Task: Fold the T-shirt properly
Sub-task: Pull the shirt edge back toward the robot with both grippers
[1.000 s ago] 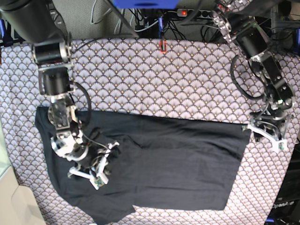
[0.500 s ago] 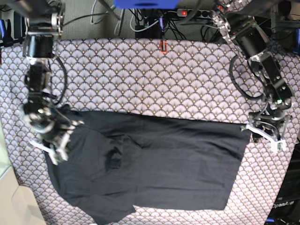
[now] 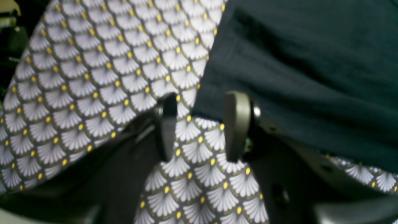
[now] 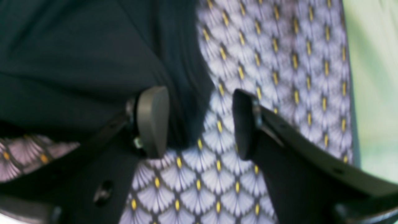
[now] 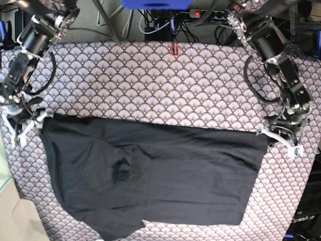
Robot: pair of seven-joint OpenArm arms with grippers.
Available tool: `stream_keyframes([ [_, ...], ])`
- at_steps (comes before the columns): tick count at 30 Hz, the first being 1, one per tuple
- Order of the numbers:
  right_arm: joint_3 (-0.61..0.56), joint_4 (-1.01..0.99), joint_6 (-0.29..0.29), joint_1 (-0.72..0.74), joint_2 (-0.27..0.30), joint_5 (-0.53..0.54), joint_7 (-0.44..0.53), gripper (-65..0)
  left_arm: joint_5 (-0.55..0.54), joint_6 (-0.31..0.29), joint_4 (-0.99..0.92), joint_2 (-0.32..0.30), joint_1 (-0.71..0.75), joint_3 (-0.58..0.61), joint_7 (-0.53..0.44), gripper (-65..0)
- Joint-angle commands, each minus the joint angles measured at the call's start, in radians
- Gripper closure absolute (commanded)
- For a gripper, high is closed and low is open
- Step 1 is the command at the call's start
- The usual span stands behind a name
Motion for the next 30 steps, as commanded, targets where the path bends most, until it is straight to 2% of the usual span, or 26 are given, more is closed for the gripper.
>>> stream_keyframes([
  [1,0.016,0.017,0.005,0.019,0.006,0.016,0.018,-35.3,-0.013,-0.003,0.018,-0.012,-0.023,0.0,-0.03,-24.8],
  [5,0.043,0.017,0.005,-0.006,-0.005,0.019,0.006,-35.6,-0.013,-0.003,0.018,-0.012,-0.023,0.0,-0.03,-25.8],
  [9,0.039,0.016,0.005,-0.036,-0.023,0.019,0.018,-35.6,-0.013,-0.002,0.018,-0.012,-0.022,-0.014,-0.03,-34.0],
  [14,0.037,0.016,0.005,-0.055,-0.052,0.019,0.018,-35.6,-0.013,-0.003,0.024,-0.006,-0.022,-0.063,-0.03,-34.3],
  [19,0.006,0.014,0.005,-0.047,-0.054,0.019,0.018,-35.6,-0.013,-0.003,0.031,-0.011,-0.017,-0.064,-0.03,-34.3],
  [25,-0.012,-0.098,0.005,-0.006,-0.043,0.013,0.063,-35.5,-0.013,-0.003,0.031,-0.012,-0.016,-0.064,-0.03,-34.3],
  [27,-0.012,-0.146,0.005,0.002,-0.018,0.013,0.084,-35.3,-0.013,-0.003,0.031,-0.012,-0.016,-0.064,-0.03,-34.3],
  [30,-0.01,-0.178,0.005,0.011,-0.011,0.014,0.099,-35.2,-0.013,-0.003,0.031,-0.012,-0.016,-0.064,-0.03,-34.3],
])
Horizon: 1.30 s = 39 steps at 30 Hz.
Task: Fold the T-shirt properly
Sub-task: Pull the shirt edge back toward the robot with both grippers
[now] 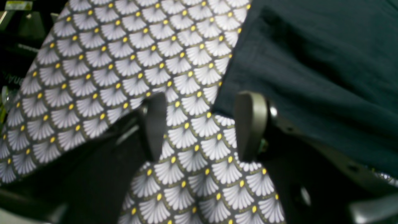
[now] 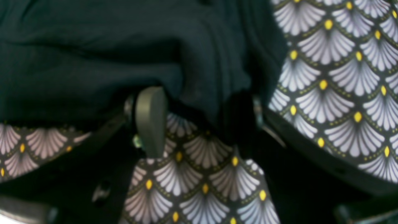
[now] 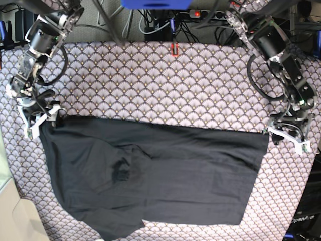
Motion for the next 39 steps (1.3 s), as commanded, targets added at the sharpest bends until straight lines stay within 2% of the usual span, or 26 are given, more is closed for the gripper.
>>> stream_keyframes([
  [1,0.004,0.004,0.004,0.022,0.011,-0.009,-0.015,-35.1,-0.013,-0.003,0.019,-0.013,-0.021,0.002,-0.022,-34.3],
  [5,0.006,0.007,0.004,0.027,0.011,-0.009,-0.015,-33.4,-0.013,0.0,0.01,-0.013,-0.028,0.002,-0.022,-34.4],
  [7,0.006,0.006,0.004,0.027,0.011,-0.009,-0.015,-27.1,-0.013,0.001,0.008,-0.013,-0.03,0.002,-0.024,-34.5],
  [11,0.001,0.001,0.004,0.027,0.009,-0.009,-0.016,-10.0,-0.013,-0.002,-0.018,-0.013,-0.041,0.011,-0.025,-34.6],
  [14,0.001,0.001,0.004,0.027,0.008,-0.009,-0.019,-2.8,-0.005,0.001,-0.098,-0.013,-0.079,0.004,-0.044,-34.6],
  [19,0.0,0.0,0.004,0.019,0.008,-0.01,-0.019,-5.1,-0.003,0.006,-0.219,-0.013,-0.083,0.002,-0.174,-34.6],
  [28,0.0,0.0,0.004,0.013,0.009,-0.01,-0.019,-10.6,-0.002,0.009,-0.391,-0.03,-0.085,0.001,-0.314,-34.6],
  [39,0.0,0.001,0.004,-0.003,0.009,-0.01,-0.019,-10.3,-0.005,0.009,-0.541,-0.067,-0.149,-0.001,-0.337,-34.4],
])
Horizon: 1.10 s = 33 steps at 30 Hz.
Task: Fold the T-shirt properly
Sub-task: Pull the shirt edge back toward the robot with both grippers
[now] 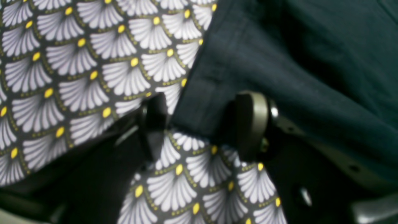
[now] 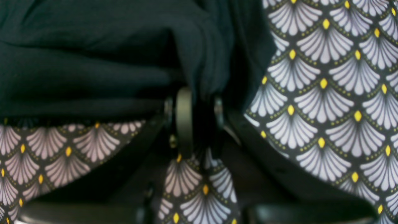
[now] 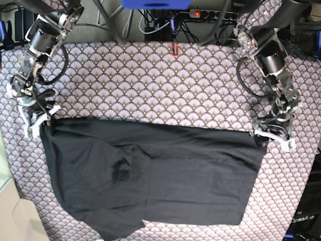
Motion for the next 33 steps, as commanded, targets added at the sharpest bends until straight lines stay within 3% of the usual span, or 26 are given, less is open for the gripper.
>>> stream_keyframes([
  [1,-0.001,0.01,0.004,0.004,0.011,-0.015,-0.031,-10.3,-0.002,0.004,0.004,-0.008,-0.019,0.002,0.014,-34.3],
  [4,-0.001,0.01,0.004,0.004,0.011,-0.015,-0.031,-10.2,-0.003,0.004,0.001,-0.008,-0.019,0.002,0.014,-29.0],
  [8,0.001,0.009,0.004,0.001,0.011,-0.015,-0.031,-7.7,-0.002,0.004,0.001,-0.007,-0.019,0.002,0.027,0.0],
  [11,-0.001,0.012,0.004,-0.014,0.011,-0.015,-0.031,0.0,0.001,0.004,0.003,-0.011,-0.019,0.004,0.083,0.0],
  [19,-0.001,0.018,0.004,-0.033,0.011,-0.015,-0.033,0.0,-0.003,-0.005,0.078,-0.016,0.009,-0.001,0.14,0.0],
  [26,-0.001,0.185,0.004,-0.122,-0.014,-0.014,-0.033,0.0,-0.006,-0.008,0.36,0.019,0.104,-0.001,0.289,0.0],
  [33,-0.001,0.214,0.004,-0.2,-0.016,-0.011,-0.03,0.0,-0.039,-0.01,0.553,0.035,0.215,-0.002,0.398,0.0],
])
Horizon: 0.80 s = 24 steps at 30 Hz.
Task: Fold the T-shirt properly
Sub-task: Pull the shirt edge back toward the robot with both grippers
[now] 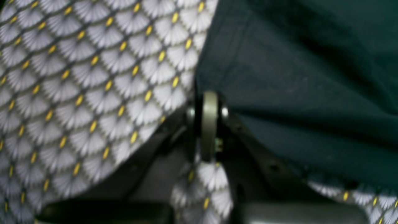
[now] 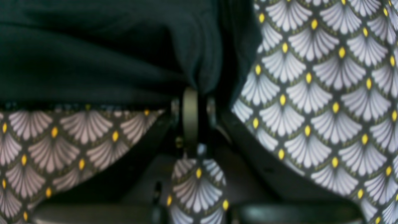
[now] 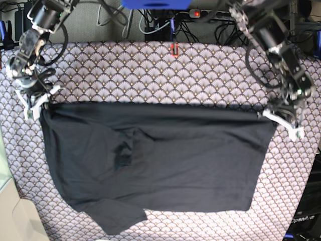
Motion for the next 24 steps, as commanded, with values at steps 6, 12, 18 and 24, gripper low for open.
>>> stream_keyframes([
  [6,0.017,0.102,-0.004,-0.097,0.007,-0.026,-0.035,0.0,-0.104,0.003,0.16,-0.015,0.122,-0.004,0.016,0.0],
  [12,0.049,0.298,-0.004,-0.222,-0.065,-0.025,-0.031,0.0,-0.126,0.003,0.246,-0.013,0.22,-0.004,0.019,0.0],
  [18,0.083,0.381,-0.004,-0.293,-0.103,-0.029,-0.031,0.0,-0.127,0.003,0.31,-0.006,0.323,-0.019,0.019,0.0],
  [24,0.083,0.375,-0.004,-0.307,-0.106,-0.028,-0.029,0.0,-0.184,0.002,0.286,-0.01,0.355,-0.09,0.016,0.0],
])
